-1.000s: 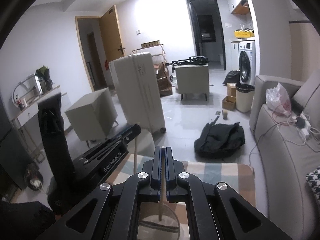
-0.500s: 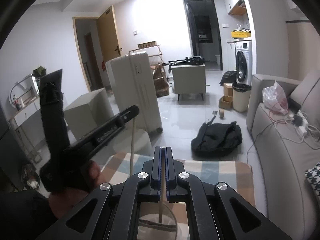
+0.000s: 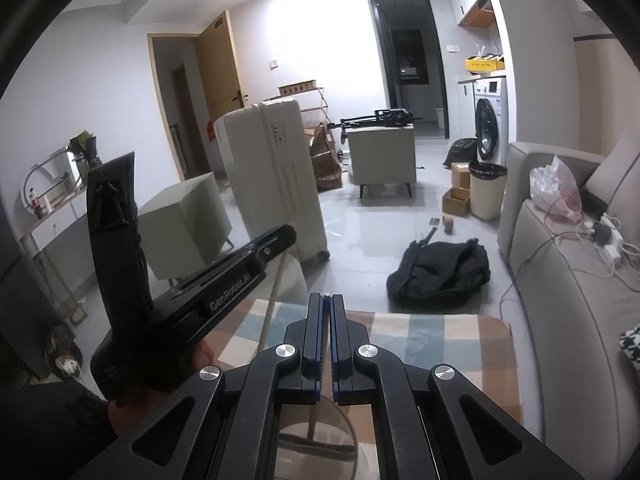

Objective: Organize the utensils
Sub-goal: 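Raise both held chopsticks high above the white utensil holder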

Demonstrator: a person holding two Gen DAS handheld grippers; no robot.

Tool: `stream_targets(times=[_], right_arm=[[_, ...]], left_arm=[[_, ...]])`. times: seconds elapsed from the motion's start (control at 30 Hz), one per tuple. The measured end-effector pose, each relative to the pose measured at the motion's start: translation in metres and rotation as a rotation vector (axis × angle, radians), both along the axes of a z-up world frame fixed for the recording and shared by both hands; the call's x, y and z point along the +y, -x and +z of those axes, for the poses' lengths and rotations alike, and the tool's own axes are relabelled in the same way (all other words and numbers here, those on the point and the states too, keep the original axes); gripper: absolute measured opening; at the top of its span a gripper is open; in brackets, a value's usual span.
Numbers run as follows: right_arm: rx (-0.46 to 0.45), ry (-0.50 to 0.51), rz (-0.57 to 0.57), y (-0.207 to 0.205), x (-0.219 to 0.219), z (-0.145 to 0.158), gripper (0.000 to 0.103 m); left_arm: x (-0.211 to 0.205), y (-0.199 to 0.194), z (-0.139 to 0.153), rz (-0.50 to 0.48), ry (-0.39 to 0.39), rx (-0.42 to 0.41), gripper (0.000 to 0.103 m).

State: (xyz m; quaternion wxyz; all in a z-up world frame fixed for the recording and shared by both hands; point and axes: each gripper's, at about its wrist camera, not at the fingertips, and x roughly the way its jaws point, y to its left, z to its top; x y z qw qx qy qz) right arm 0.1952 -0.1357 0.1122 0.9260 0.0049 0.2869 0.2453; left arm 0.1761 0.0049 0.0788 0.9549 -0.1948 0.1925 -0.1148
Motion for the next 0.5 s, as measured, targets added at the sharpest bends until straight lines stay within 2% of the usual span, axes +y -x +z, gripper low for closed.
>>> stream_targets(times=[0.17, 0.27, 0.37, 0.5], right_arm=[[0.007, 0.012, 0.011, 0.003, 0.002, -0.004, 0.002], [0.013, 0.008, 0.014, 0.005, 0.0, -0.006, 0.002], [0.024, 0.0, 0.009, 0.005, -0.002, -0.009, 0.002], [0.033, -0.006, 0.003, 0.005, -0.005, -0.012, 0.002]], left_arm=[[0.003, 0.002, 0.004, -0.036, 0.044, 0.017, 0.0], [0.005, -0.001, 0.007, -0.075, 0.101, 0.033, 0.0], [0.001, 0.0, 0.009, -0.05, 0.056, 0.023, 0.0], [0.0, -0.004, 0.006, -0.032, 0.053, 0.028, 0.0]])
